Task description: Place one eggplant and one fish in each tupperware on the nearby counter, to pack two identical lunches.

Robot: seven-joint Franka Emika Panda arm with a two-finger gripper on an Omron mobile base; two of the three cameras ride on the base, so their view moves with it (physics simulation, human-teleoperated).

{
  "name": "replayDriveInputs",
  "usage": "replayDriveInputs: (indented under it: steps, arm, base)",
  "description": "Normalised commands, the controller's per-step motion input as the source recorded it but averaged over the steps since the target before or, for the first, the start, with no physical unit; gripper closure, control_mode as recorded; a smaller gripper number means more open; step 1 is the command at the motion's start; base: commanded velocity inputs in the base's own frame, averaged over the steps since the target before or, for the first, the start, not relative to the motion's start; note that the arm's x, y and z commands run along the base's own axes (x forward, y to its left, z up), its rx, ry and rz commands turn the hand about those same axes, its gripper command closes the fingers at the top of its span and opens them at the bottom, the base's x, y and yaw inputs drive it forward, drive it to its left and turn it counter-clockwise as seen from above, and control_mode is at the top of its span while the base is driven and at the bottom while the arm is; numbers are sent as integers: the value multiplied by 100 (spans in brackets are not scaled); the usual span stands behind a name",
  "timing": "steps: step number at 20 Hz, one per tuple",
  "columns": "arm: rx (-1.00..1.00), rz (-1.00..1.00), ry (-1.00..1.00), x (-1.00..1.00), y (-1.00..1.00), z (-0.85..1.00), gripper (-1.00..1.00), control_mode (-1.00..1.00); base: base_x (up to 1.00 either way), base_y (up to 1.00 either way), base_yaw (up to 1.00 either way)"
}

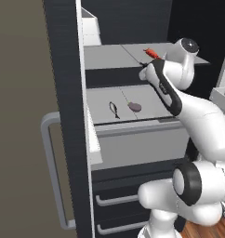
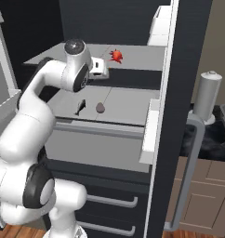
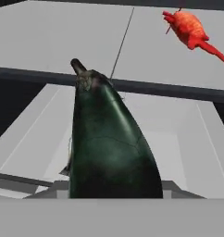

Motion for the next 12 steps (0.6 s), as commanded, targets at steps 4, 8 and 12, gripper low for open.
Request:
replayDriveInputs:
  steps: [4,8,12]
  arm:
    - [-3,6,1,-100,1,0,100,-100]
    - [-6,6,0,-100,5,-6,100,-100]
    - [-10,5,0,-100,15,-26,100,-100]
  base:
    - [0,0,0]
    - [0,0,0]
    - [0,0,0]
